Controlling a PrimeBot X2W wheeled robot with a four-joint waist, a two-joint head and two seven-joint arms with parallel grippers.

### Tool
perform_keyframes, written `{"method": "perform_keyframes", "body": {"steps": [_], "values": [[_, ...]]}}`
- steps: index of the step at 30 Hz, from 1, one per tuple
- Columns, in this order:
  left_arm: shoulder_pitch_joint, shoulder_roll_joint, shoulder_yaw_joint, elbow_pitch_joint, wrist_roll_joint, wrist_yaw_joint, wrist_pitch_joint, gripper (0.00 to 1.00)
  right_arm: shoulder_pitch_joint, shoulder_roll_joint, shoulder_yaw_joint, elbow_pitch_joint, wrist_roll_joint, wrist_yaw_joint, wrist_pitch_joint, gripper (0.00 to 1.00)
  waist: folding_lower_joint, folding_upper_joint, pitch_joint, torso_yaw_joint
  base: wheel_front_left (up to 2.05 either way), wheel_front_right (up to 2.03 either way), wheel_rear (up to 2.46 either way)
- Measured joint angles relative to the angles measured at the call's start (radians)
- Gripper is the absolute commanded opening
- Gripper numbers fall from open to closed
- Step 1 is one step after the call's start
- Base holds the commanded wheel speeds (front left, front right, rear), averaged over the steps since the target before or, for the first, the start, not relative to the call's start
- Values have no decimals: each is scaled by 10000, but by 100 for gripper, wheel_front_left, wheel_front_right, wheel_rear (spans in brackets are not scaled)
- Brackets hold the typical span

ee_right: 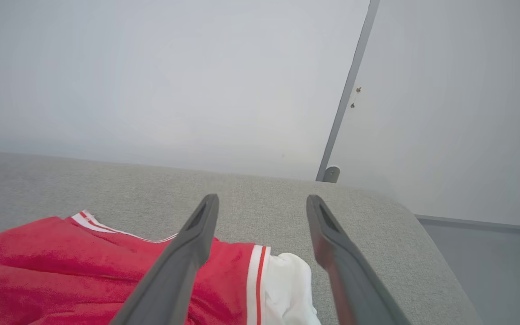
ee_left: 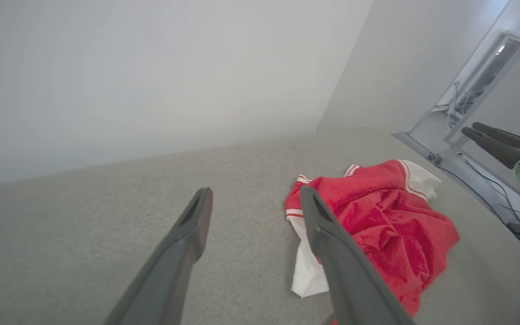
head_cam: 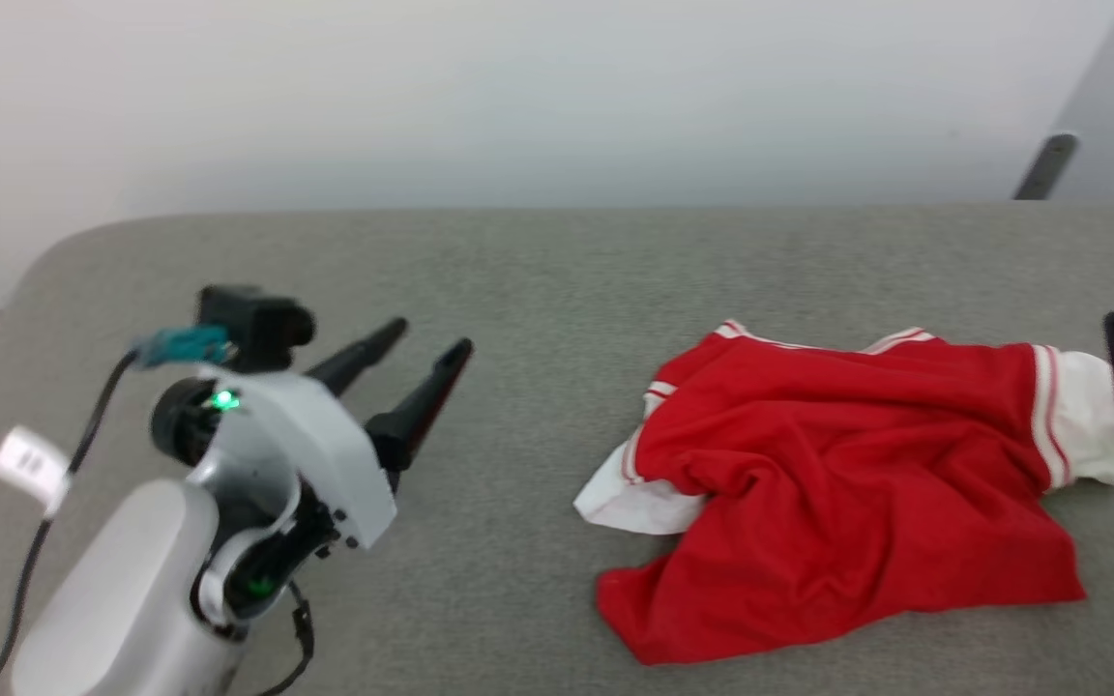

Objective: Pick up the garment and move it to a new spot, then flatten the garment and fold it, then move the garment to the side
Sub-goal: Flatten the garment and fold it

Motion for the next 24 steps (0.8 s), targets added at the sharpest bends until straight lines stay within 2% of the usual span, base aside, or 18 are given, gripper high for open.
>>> {"method": "perform_keyframes", "body": {"steps": [7, 12, 17, 24], "values": [[-1112, -167, -669, 970, -1267, -25, 2894, 100, 1128, 1329, -744, -1891, -949, 0, -403, 100, 0, 0, 20, -686, 0, 0, 0], [-1518, -146, -1308, 1386, -1476, 82, 4514, 100, 1860, 2136, -1223, -3053, -1371, 0, -232, 100, 0, 0, 218, -1080, 0, 0, 0], [-1736, -274, -1781, 1858, -1365, 96, 4978, 100, 2171, 2552, -1586, -3774, -1538, 0, -8, 100, 0, 0, 571, -1321, 0, 0, 0], [-1819, -591, -2268, 2729, -1085, -111, 4669, 100, 2249, 2920, -1747, -4293, -1626, 0, 100, 100, 0, 0, 1069, -1598, 0, 0, 0]]}}
